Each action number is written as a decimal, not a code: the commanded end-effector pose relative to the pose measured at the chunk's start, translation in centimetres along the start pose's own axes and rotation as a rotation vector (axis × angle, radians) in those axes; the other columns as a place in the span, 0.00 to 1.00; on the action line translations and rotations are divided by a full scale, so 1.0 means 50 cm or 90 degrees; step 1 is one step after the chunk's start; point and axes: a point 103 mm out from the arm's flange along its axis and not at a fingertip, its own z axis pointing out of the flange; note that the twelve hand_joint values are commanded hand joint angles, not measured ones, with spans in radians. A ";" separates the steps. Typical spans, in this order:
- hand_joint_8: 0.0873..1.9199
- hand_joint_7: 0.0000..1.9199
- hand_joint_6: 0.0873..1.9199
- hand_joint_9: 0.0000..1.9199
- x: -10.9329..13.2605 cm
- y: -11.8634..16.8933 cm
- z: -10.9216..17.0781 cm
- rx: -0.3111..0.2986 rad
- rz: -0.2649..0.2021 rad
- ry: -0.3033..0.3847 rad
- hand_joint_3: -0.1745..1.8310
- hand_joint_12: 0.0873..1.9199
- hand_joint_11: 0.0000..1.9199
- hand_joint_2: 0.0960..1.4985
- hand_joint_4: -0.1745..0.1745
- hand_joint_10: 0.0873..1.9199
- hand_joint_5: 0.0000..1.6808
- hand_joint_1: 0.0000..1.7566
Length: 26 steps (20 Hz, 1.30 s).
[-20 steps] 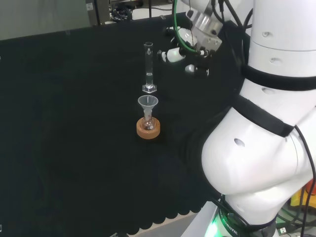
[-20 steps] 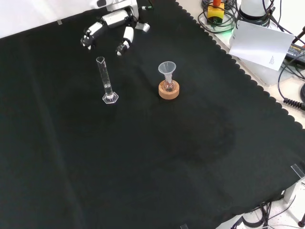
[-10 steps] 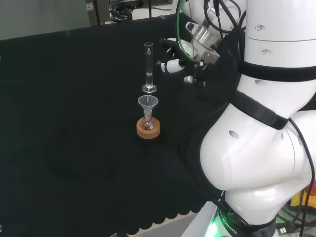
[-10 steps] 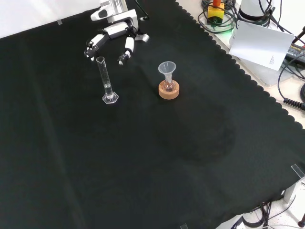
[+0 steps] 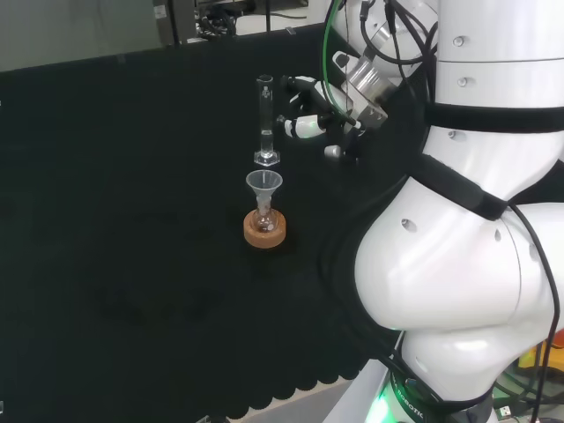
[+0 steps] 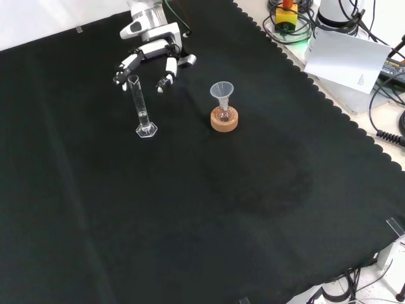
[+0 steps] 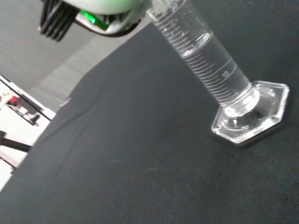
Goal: Pick up the graduated cylinder.
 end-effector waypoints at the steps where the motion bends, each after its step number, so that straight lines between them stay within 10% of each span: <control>1: 0.31 0.19 0.00 0.33 -0.003 0.027 0.037 -0.019 -0.053 0.108 0.41 0.66 0.21 0.36 0.35 0.25 0.28 0.53; 26: 0.28 0.26 0.00 0.44 0.017 0.069 0.092 -0.007 -0.079 0.167 0.39 0.58 0.37 0.39 0.34 0.19 0.30 0.56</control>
